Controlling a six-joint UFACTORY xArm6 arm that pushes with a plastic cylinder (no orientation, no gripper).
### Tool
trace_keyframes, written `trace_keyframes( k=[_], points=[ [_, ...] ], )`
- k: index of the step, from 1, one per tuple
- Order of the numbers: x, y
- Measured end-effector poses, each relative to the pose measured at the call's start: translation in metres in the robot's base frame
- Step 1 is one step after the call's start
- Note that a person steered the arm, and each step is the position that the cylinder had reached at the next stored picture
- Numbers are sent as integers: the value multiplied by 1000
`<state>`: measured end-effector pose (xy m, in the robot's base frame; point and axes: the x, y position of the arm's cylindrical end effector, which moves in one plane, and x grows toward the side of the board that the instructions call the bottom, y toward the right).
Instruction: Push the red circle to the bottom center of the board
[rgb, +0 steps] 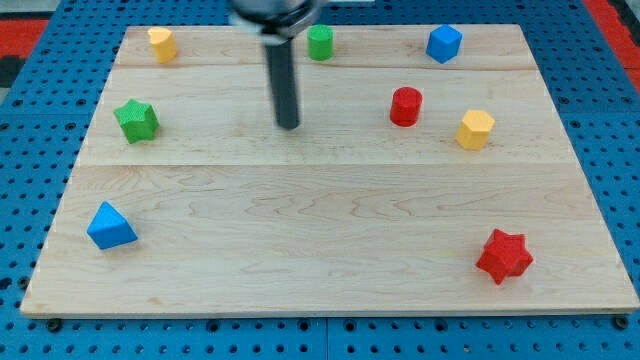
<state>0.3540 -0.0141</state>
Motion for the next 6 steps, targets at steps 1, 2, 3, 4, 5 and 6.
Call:
trace_keyframes(
  k=[1, 2, 3, 4, 5, 6],
  points=[
    [-52, 74],
    [-34, 120],
    [-3, 101],
    [20, 93],
    [-24, 105],
    [20, 114]
  ],
)
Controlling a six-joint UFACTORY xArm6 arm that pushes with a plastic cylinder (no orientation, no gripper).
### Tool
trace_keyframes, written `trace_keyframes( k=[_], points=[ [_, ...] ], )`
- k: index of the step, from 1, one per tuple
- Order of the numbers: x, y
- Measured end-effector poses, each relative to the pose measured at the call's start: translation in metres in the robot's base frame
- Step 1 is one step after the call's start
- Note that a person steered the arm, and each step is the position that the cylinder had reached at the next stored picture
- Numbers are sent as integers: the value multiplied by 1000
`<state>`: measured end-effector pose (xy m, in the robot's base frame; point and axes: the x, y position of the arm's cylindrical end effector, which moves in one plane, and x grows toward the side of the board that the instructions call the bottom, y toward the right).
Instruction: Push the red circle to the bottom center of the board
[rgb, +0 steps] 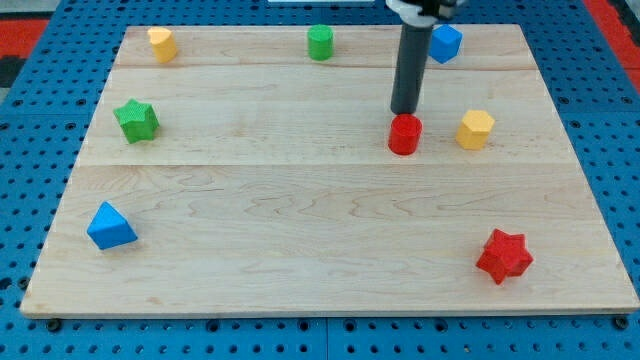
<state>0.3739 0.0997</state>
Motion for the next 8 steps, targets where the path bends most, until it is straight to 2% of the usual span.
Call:
trace_keyframes(
  k=[2, 3, 5, 6, 7, 8],
  points=[
    [65, -38],
    [31, -1],
    [107, -15],
    [113, -25],
    [127, 16],
    [135, -28]
  ],
)
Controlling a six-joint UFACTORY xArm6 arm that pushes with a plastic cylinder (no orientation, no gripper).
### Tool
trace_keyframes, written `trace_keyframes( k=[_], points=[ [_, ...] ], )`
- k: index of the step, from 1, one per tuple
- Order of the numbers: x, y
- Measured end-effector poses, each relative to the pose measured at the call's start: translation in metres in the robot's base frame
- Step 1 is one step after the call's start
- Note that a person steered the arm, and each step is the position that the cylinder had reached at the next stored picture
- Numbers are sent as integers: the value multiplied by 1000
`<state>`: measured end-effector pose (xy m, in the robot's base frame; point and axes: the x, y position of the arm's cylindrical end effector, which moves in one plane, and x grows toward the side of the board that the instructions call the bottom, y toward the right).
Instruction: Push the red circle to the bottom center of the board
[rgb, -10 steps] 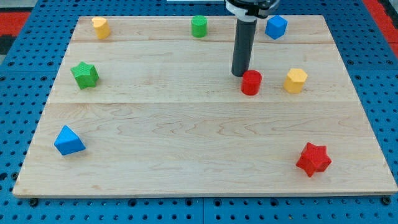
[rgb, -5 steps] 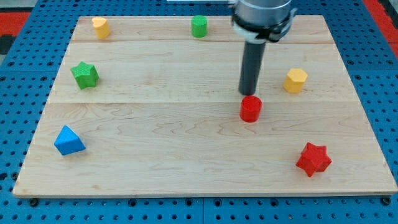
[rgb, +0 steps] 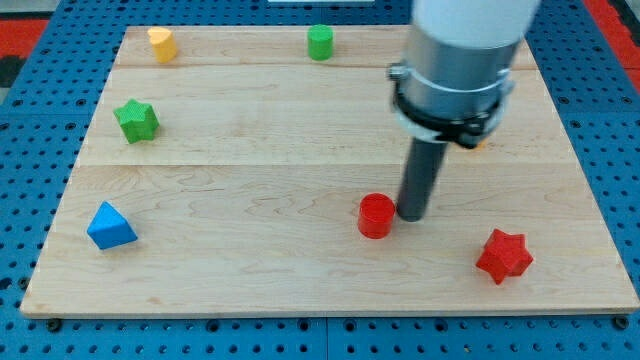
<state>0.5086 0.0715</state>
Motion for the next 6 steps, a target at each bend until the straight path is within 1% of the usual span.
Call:
trace_keyframes(
  k=[1, 2, 3, 4, 5, 6],
  points=[
    [-29, -45],
    [-25, -51],
    [17, -51],
    [19, -39],
    [36, 45],
    [49, 37]
  ],
)
